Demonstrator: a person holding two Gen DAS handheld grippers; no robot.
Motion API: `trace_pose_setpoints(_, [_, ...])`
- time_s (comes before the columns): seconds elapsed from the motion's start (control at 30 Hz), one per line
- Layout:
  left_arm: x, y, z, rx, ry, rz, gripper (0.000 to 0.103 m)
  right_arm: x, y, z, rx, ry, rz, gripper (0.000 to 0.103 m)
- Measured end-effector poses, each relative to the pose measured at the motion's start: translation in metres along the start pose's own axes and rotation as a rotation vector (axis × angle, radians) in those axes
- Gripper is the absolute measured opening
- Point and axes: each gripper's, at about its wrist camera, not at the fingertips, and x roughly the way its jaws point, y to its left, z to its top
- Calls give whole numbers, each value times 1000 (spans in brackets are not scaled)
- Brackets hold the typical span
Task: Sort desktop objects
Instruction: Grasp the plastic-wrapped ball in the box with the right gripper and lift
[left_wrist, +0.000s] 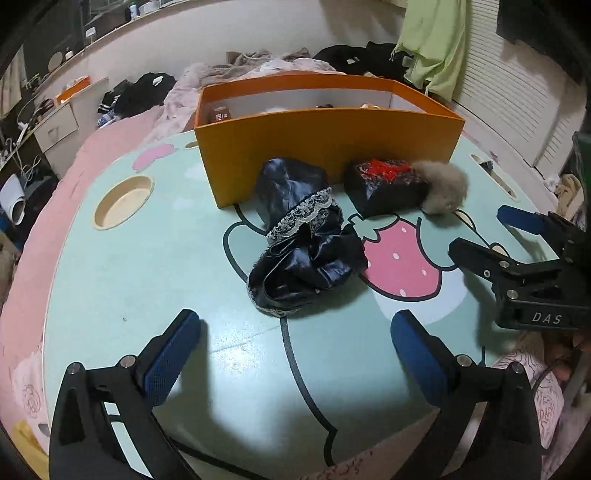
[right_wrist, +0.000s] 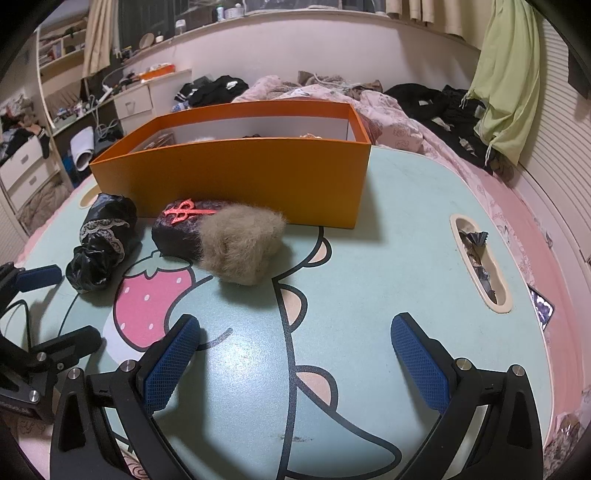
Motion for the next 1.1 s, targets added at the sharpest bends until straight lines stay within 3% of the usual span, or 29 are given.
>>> trace_pose_setpoints(0.33, [-5, 1, -3, -4, -15, -1, 103, 1, 0, 1, -7, 8, 1, 102])
trace_pose_setpoints(0.43, [-6, 2, -3, -5, -17, -1, 103, -8, 2, 7, -6, -17, 37, 88])
trace_pose_setpoints(0.53, [-6, 3, -3, -5, -18, -3, 103, -34, 12, 41, 13, -97, 135, 87])
trace_pose_setpoints(0.6, [-6, 3, -3, -4, -18, -1, 103, -43, 29, 80, -20, -95, 224, 83])
trace_pose_setpoints(0.67, [-7, 4, -3, -4, -19, -2, 103, -33, 42, 115, -14, -10, 328, 74])
trace_pose_setpoints(0.73, [-7, 4, -3, -4, -19, -2, 103, 6, 55, 152, 57, 175, 462, 64])
trace_pose_setpoints(0.8, [-7, 5, -3, -4, -20, -3, 103, 44, 66, 170, 96, 318, 511, 59])
trace_pose_setpoints(0.87, [-7, 5, -4, -4, -22, -4, 103, 84, 81, 178, 111, 472, 538, 57])
trace_pose_setpoints(0.93, [-7, 5, -3, -5, -24, -5, 103, 108, 93, 180, 100, 557, 537, 57])
trace_pose_setpoints(1.07, [-6, 3, -3, -7, -27, -6, 103, 136, 115, 176, 23, 617, 448, 59])
trace_pose_setpoints(1.1, [-6, 3, -3, -8, -25, -6, 103, 136, 119, 176, 8, 599, 447, 60])
